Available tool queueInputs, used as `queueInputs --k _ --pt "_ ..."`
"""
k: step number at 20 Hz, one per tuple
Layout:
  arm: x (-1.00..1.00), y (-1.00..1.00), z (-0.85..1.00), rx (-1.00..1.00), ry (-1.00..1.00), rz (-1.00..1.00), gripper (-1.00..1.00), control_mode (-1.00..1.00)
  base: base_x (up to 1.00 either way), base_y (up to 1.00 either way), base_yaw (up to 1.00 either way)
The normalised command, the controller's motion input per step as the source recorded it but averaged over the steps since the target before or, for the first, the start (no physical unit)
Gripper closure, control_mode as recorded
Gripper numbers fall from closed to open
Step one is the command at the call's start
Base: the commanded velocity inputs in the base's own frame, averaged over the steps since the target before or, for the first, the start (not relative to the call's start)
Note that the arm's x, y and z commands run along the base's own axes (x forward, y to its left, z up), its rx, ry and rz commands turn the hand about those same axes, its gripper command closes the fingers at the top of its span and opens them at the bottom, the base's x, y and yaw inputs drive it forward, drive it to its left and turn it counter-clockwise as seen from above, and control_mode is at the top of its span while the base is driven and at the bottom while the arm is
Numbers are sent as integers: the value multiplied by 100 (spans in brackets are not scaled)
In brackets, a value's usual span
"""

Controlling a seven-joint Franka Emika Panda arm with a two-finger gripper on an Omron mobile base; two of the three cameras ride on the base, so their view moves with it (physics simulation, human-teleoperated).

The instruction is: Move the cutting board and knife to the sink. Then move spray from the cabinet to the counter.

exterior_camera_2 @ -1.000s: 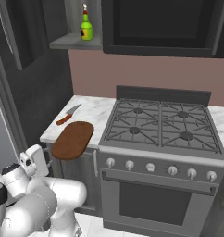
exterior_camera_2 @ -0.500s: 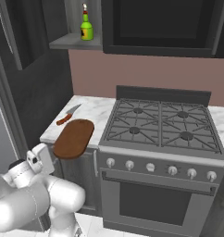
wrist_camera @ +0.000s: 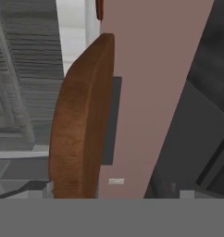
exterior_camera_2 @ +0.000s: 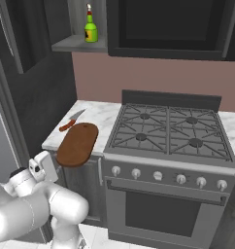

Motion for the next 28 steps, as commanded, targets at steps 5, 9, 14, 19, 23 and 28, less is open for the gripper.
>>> queueInputs --k 5,9,14,19,23,28 --pt "0 0 0 0 0 0 -100 -100 0 0 0" --pt "0 0 0 0 0 0 -100 -100 0 0 0" --pt "-4 0 0 0 0 0 -100 -100 0 0 0" --pt "-3 0 0 0 -3 0 -100 -100 0 0 0" --pt "0 -1 0 0 0 0 -100 -100 0 0 0" --pt "12 -5 0 0 0 0 -100 -100 0 0 0"
